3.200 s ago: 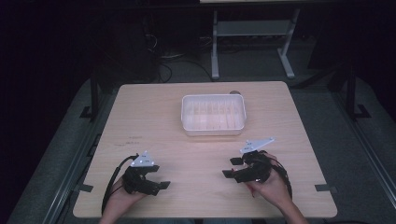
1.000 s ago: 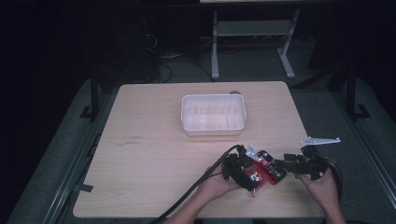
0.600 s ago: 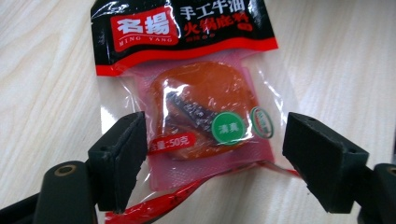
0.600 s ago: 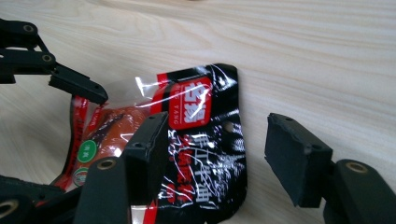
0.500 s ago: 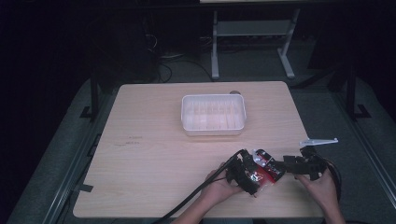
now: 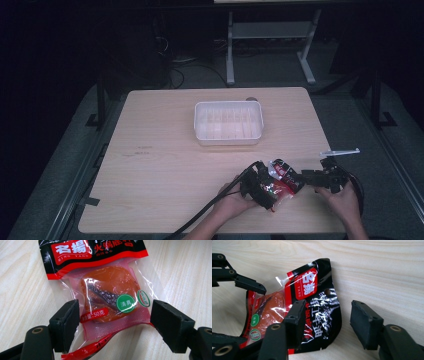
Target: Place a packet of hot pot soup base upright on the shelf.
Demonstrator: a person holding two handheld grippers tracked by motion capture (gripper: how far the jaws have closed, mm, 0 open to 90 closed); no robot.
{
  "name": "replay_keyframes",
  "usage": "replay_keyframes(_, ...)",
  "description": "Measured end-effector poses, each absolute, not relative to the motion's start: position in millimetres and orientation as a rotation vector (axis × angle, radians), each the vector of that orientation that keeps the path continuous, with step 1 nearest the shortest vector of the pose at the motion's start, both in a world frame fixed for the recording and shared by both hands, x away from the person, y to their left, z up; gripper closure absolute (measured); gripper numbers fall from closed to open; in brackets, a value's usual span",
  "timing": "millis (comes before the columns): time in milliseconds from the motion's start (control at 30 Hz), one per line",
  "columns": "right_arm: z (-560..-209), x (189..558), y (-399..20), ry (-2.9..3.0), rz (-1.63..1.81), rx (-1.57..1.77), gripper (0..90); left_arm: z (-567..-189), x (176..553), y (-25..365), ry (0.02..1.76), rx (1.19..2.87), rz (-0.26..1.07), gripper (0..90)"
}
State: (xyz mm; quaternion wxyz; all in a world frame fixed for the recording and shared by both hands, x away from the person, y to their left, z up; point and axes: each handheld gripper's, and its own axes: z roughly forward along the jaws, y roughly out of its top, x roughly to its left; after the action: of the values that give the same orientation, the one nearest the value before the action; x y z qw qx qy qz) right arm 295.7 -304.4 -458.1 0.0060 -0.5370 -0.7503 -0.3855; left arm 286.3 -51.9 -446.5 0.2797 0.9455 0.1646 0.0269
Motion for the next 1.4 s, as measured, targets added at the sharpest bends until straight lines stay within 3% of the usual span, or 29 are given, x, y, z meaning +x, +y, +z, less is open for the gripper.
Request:
replay_keyframes(600, -469.6, 299.3, -304.2, -2.213, -1.187, -1.594, 58.9, -448.8, 285.7, -49.6, 0.431, 2.537, 0.072, 25.5)
replay_keyframes(900, -472.5, 303.4, -308.9, -2.110, -1.232, -1.566, 71.7, -451.0, 286.8, -47.4, 0.430, 2.518, 0.066, 26.2)
replay_keyframes(1000, -469.4, 301.6, -305.9, -2.167, -1.212, -1.572, 83.5, -451.7, 286.8, -46.6, 0.434, 2.509, 0.068, 26.6)
replay_keyframes(1100, -465.0, 299.9, -302.6, -2.207, -1.188, -1.582, 87.8, -451.8, 287.4, -45.8, 0.429, 2.504, 0.068, 26.6)
replay_keyframes(1400, -452.2, 296.0, -300.2, -2.229, -1.229, -1.556, 89.3, -448.6, 291.0, -35.8, 0.433, 2.452, 0.035, 26.3)
